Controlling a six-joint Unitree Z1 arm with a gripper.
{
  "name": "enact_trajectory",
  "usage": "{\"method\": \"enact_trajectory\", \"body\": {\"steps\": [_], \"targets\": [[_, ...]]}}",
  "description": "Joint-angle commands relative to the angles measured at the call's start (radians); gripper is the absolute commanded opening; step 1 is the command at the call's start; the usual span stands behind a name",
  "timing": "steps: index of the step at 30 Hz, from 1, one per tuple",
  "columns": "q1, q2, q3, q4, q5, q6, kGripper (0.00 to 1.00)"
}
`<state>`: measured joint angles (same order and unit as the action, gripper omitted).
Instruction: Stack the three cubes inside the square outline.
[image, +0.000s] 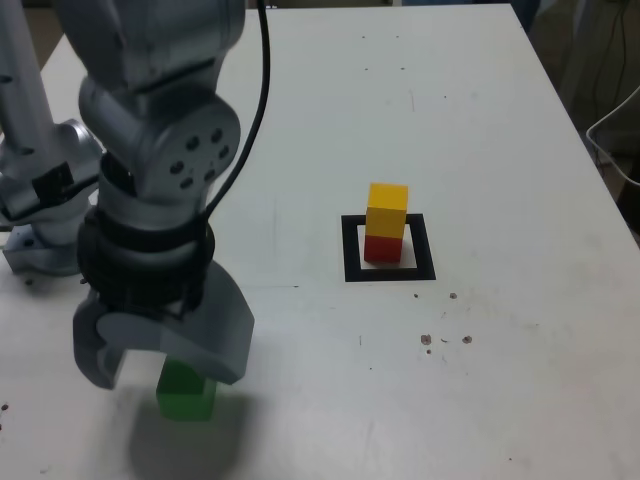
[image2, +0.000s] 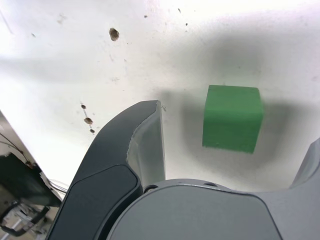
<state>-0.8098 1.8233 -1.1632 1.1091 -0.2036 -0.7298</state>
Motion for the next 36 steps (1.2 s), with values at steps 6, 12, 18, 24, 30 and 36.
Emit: {"method": "enact_trajectory", "body": {"steps": [6, 12, 18, 24, 30, 36], "targets": [[0.001, 0.026, 0.04, -0.059, -0.004, -0.004, 1.0], [0.001, 0.048, 0.044, -0.084, -0.016, 0.012, 0.91], [0.001, 0.059, 0.048, -0.105, -0.011, 0.027, 0.71], [0.001, 0.062, 0.051, -0.135, 0.016, 0.029, 0.61], [0.001, 0.062, 0.059, -0.17, 0.053, 0.029, 0.53], [0.005, 0.064, 0.066, -0.173, 0.084, 0.028, 0.41]]}}
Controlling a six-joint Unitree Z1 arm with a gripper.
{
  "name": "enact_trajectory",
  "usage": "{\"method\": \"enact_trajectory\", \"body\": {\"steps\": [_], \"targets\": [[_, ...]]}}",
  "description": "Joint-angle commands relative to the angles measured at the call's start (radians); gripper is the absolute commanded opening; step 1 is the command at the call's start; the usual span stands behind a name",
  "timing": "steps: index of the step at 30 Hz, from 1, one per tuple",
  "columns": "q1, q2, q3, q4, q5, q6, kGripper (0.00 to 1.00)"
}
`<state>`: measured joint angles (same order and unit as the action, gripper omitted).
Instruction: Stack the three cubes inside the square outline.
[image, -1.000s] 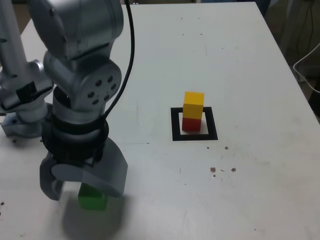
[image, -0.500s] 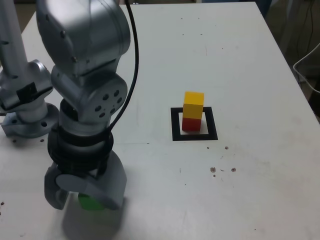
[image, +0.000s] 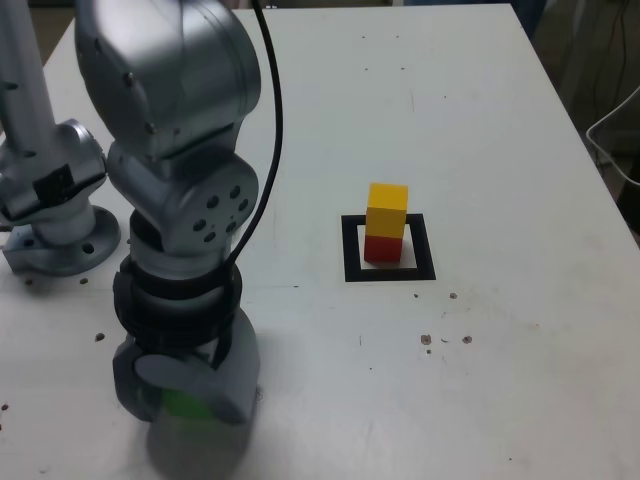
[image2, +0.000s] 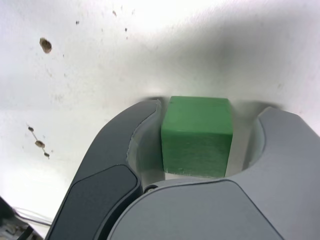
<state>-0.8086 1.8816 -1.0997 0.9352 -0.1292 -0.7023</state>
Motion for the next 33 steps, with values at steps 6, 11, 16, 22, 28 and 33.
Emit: {"method": "enact_trajectory", "body": {"steps": [6, 11, 16, 22, 28, 33], "targets": [[0.012, 0.005, 0.003, 0.006, 0.062, 0.0, 0.27], [0.012, 0.001, 0.003, 0.019, 0.077, -0.002, 0.19], [0.012, -0.01, -0.006, 0.061, 0.067, -0.003, 0.18], [0.021, -0.032, -0.043, 0.116, 0.076, 0.038, 0.18], [0.079, -0.059, -0.12, 0.222, 0.081, 0.147, 0.18], [0.152, -0.077, -0.205, 0.343, 0.106, 0.25, 0.18]]}}
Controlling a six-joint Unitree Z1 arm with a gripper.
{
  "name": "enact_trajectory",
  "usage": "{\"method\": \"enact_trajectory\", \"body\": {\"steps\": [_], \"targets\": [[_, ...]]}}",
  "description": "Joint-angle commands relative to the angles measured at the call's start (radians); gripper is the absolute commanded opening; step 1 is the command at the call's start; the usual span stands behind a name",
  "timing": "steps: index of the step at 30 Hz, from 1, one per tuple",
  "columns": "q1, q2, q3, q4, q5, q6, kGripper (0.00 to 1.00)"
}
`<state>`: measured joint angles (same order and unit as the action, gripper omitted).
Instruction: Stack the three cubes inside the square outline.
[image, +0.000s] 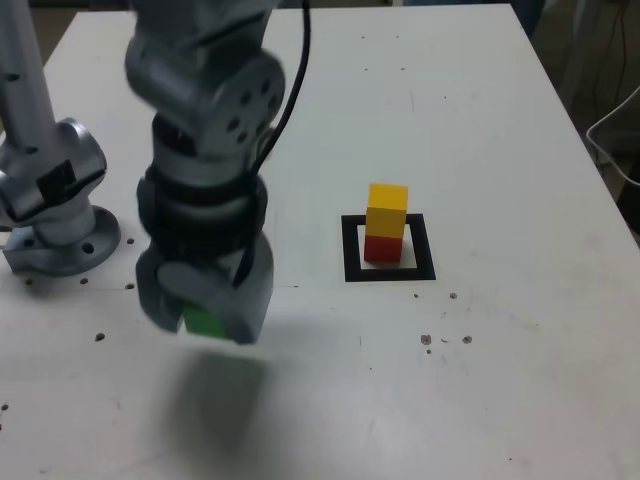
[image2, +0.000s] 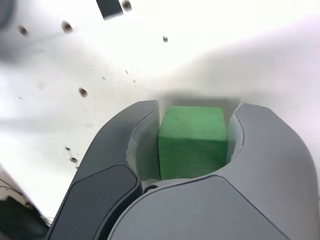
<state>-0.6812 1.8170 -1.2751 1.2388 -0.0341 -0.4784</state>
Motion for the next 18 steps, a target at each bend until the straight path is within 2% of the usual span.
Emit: {"method": "enact_trajectory", "body": {"steps": [1, 5, 11, 18], "targets": [[0.042, -0.016, -0.049, 0.066, 0.019, 0.047, 0.18], [0.123, -0.025, -0.129, 0.16, 0.044, 0.137, 0.18], [0.235, -0.032, -0.255, 0.262, 0.061, 0.244, 0.18], [0.356, -0.01, -0.368, 0.329, 0.062, 0.349, 0.18]]}}
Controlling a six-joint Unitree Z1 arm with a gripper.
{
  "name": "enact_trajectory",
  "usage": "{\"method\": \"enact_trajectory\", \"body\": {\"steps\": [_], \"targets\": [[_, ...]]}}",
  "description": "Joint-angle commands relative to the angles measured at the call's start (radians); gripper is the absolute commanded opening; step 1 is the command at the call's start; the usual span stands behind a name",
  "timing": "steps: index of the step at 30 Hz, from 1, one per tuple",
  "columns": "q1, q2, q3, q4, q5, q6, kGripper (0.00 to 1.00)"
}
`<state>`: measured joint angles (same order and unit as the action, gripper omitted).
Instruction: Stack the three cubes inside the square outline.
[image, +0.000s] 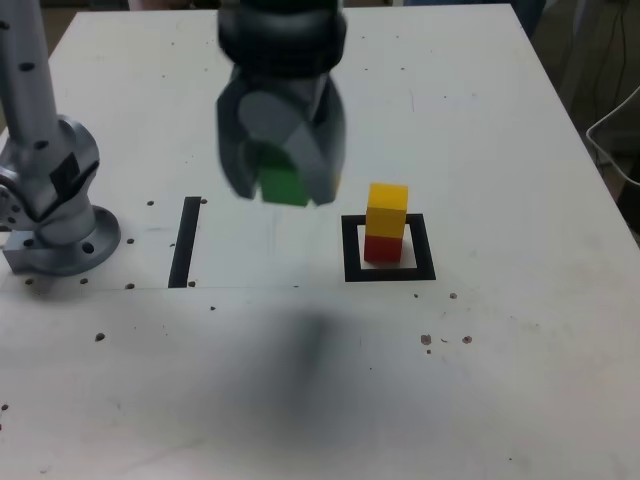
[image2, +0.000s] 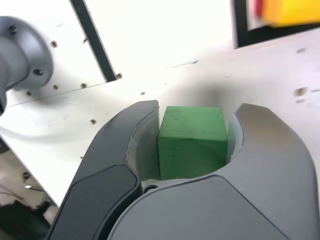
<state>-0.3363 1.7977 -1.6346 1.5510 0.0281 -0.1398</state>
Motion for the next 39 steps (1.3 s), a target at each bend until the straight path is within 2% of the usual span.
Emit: {"method": "enact_trajectory", "body": {"steps": [1, 14, 29, 39], "targets": [[0.028, 0.013, -0.017, 0.021, -0.001, 0.025, 0.18], [0.182, 0.124, -0.155, 0.025, -0.01, 0.155, 0.17], [0.235, 0.212, -0.176, -0.022, 0.015, 0.192, 0.17], [0.264, 0.229, -0.171, -0.047, 0.003, 0.217, 0.17]]}}
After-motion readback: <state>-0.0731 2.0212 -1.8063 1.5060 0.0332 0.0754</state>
